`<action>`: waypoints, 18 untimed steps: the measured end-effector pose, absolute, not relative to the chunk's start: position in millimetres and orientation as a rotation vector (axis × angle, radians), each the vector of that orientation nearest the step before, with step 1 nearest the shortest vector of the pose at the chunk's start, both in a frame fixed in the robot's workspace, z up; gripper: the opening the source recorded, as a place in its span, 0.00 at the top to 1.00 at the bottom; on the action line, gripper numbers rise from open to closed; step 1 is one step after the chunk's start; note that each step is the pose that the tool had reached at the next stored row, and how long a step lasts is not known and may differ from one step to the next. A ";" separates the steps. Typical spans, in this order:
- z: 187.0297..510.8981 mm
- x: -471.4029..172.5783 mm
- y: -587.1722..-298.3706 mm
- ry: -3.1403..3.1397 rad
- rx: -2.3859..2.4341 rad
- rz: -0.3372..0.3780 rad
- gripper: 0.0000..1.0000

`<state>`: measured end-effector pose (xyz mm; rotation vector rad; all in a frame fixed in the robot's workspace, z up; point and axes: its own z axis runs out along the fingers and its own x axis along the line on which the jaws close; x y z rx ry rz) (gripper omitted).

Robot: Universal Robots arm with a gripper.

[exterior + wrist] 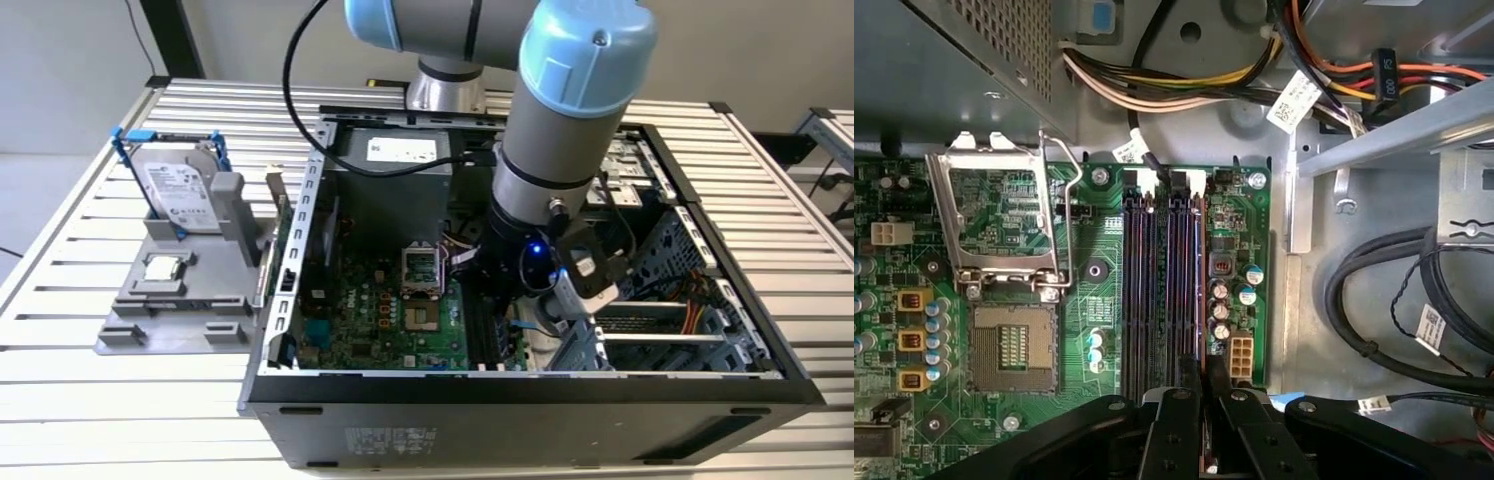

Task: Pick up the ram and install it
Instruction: 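Insert the ram into the slot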

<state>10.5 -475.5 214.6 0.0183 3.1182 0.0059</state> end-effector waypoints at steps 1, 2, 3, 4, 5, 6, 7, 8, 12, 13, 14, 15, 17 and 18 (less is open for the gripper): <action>214.6 10.7 -475.5 3.118 0.019 0.006 1.00; 214.6 11.0 -475.5 3.118 0.020 0.006 1.00; 214.6 11.1 -475.5 3.118 0.021 0.006 1.00; 214.6 11.5 -475.5 3.119 0.023 0.006 1.00; 214.6 11.7 -475.4 3.119 0.024 0.006 1.00; 214.6 11.7 -475.5 3.119 0.025 0.006 1.00; 214.6 11.7 -475.4 3.119 0.026 0.006 1.00; 214.6 12.1 -475.5 3.120 0.028 0.006 1.00; 215.1 13.4 -476.2 3.122 0.035 0.006 1.00; 215.4 13.4 -476.2 3.122 0.035 0.006 1.00; 215.4 13.4 -476.2 3.122 0.035 0.006 1.00; 215.4 13.4 -476.2 3.122 0.035 0.006 1.00; 215.4 13.4 -476.2 3.122 0.029 0.006 1.00; 215.5 13.4 -476.2 3.123 0.023 0.006 1.00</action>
